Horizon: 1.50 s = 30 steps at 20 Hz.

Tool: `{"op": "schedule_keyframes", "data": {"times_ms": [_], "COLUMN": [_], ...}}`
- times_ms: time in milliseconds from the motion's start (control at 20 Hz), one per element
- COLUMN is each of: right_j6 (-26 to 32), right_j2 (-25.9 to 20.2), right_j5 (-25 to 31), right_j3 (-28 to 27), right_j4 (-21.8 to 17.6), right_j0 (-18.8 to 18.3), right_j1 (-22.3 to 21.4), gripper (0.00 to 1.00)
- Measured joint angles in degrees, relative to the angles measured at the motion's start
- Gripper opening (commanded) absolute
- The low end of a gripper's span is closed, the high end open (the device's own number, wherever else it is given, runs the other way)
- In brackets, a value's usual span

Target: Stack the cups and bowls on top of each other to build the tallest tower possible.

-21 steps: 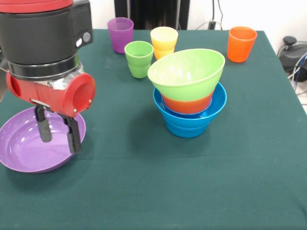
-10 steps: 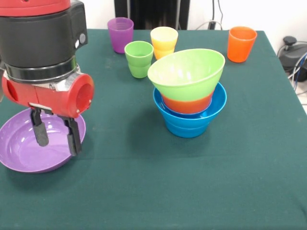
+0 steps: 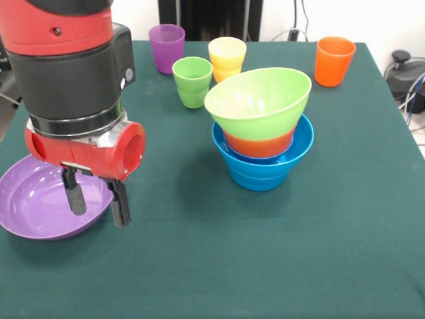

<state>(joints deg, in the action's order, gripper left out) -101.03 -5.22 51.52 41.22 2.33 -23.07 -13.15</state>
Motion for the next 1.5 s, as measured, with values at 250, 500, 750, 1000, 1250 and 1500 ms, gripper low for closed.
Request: {"op": "schedule_keyframes", "data": {"times_ms": [250, 500, 750, 1000, 1250, 1500], "right_j6": [0.0, 0.0, 0.0, 0.0, 0.0, 0.0], "right_j2": [-0.17, -0.26, -0.26, -0.23, 0.01, 0.44], "right_j5": [-0.01, -0.01, -0.01, -0.01, -0.01, -0.01], "right_j3": [0.64, 1.22, 1.79, 1.84, 1.87, 1.97], "right_j4": [-0.14, -0.29, -0.76, -2.14, -3.84, -4.79], "right_j0": [0.0, 0.0, 0.0, 0.0, 0.0, 0.01], "right_j1": [0.12, 0.14, 0.14, 0.26, 0.44, 0.64], "gripper": [1.0, 1.0, 1.0, 1.0, 1.0, 1.0]}}
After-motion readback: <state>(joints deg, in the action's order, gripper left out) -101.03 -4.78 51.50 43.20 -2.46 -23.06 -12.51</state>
